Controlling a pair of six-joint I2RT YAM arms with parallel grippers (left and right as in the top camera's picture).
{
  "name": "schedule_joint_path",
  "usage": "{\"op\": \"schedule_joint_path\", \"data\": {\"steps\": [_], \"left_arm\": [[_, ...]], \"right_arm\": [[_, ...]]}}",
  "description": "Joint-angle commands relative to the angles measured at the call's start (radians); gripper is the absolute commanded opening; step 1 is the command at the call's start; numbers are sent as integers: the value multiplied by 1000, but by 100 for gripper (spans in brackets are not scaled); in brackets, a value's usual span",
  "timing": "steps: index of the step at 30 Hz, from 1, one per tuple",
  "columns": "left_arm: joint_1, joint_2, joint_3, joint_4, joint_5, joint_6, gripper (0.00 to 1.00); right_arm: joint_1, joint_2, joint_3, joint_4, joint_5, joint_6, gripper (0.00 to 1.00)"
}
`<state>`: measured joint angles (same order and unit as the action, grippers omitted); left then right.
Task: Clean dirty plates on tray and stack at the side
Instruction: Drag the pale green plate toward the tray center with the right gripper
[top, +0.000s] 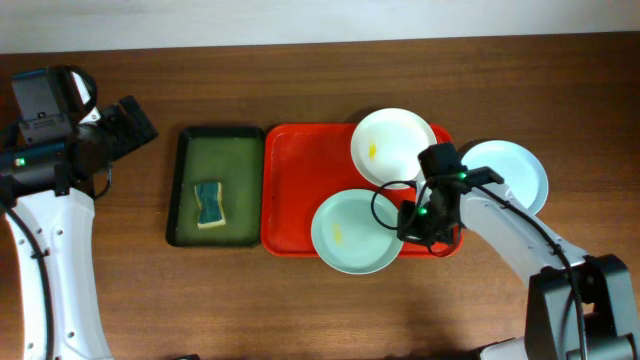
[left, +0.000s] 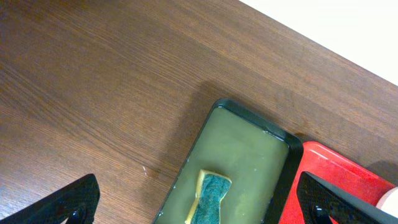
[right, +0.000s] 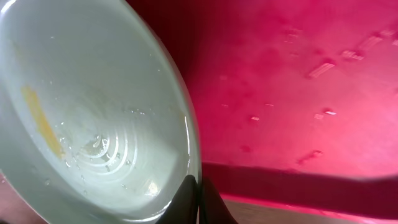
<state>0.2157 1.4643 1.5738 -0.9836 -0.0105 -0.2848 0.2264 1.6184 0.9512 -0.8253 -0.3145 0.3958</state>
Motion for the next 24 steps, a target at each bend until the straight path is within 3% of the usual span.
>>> {"op": "schedule_joint_path", "data": {"steps": [1, 12, 24], "left_arm": [[5, 2, 2, 1, 4, -6, 99], [5, 2, 2, 1, 4, -6, 99], [5, 2, 2, 1, 4, -6, 99]], "right_arm": [[36, -8, -11, 29, -14, 51, 4], [165, -8, -11, 222, 18, 172, 4], [166, -7, -11, 334, 196, 234, 4]]}}
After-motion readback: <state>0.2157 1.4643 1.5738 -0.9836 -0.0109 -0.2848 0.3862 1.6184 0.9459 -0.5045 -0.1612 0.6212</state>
